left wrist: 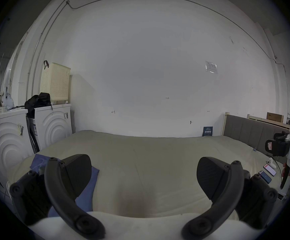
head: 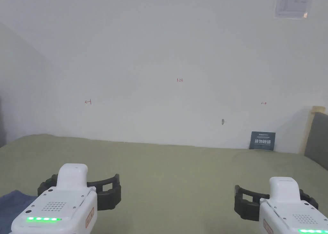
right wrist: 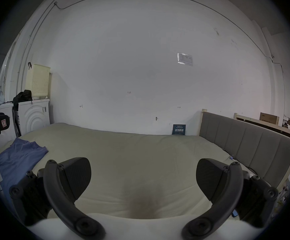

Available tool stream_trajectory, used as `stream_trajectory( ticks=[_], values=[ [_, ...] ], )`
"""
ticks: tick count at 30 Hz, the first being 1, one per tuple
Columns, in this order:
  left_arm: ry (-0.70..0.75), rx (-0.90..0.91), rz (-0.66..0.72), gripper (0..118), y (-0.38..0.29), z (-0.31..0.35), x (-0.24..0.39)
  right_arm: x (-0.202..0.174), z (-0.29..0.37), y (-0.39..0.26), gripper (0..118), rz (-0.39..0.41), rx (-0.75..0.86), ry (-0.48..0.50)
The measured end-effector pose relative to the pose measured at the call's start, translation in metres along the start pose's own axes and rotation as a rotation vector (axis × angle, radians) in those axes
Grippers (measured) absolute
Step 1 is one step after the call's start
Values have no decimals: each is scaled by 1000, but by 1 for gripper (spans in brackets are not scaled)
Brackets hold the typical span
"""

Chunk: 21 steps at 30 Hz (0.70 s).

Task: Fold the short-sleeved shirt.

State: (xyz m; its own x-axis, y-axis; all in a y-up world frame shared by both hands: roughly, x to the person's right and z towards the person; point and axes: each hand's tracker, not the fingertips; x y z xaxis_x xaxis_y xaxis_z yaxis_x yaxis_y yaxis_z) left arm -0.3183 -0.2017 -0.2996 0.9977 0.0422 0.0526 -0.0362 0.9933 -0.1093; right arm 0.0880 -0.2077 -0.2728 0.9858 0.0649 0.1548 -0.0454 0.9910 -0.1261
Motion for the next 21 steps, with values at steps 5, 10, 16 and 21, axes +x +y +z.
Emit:
stream_trajectory(
  ticks=[5,10,16,21],
  values=[
    [-2,-13,10,118,-1,-1,0,0,0,-1,118,-3,-2,-1],
    [2,-13,10,118,0,-2,1,-1,2,-1,118,-2,1,0],
    [0,-11,-2,118,0,-1,3,-1,4,-1,118,-4,2,1],
    [-16,-6,14,118,1,1,1,-1,5,0,118,-6,5,6]
  ],
)
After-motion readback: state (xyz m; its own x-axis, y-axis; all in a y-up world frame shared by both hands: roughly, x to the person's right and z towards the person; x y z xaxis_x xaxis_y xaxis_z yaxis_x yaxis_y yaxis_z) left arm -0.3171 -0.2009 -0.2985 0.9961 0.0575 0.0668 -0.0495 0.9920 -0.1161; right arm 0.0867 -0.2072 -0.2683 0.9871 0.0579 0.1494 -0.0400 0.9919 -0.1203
